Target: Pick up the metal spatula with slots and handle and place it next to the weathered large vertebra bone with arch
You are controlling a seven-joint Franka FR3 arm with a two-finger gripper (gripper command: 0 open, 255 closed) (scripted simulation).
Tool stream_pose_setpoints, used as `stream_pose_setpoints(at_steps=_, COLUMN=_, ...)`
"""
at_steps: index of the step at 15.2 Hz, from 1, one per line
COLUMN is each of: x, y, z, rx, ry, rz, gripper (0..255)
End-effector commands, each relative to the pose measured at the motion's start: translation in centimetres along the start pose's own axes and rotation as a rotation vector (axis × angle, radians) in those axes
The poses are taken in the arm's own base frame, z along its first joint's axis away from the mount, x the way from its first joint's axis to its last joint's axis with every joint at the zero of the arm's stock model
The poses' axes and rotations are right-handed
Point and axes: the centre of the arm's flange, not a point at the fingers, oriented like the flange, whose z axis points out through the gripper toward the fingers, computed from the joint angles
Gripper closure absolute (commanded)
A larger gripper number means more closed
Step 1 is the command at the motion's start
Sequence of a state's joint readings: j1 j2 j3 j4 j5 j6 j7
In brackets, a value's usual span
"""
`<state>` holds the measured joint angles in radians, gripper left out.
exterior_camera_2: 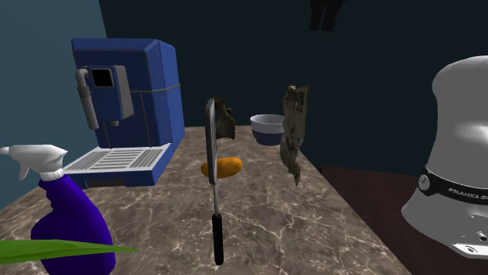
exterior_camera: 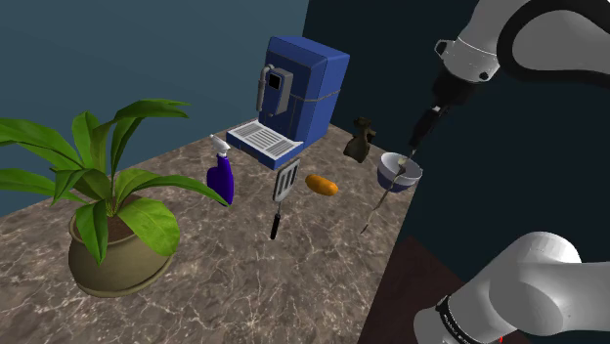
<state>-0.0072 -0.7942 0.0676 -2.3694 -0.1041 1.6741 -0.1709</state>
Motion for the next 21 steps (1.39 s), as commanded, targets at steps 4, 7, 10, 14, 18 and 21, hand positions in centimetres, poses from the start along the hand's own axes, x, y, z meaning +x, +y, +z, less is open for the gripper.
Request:
stream_pose_setpoints(at_steps=4, x=-0.2, y=-2.7, z=2.8, rx=0.005, ry=0.054, rz=0.027, gripper=0)
stream_pose_setpoints(at_steps=7, x=-0.1, y=-5.4, z=5.6, rx=0.011, ry=0.107, rz=0.055, gripper=0)
stream_pose_setpoints(at_steps=10, x=0.2, y=-8.1, z=8.3, rx=0.016, ry=0.161, rz=0.082, gripper=0)
stream_pose_setpoints(at_steps=14, x=0.9, y=-11.7, z=11.9, rx=0.023, ry=0.233, rz=0.118, gripper=0)
stream_pose_setpoints(at_steps=18, x=2.1, y=-15.3, z=15.4, rx=0.03, ry=0.304, rz=0.155, gripper=0)
stream_pose_setpoints(at_steps=21, x=3.2, y=-18.0, z=18.0, rx=0.036, ry=0.358, rz=0.182, gripper=0)
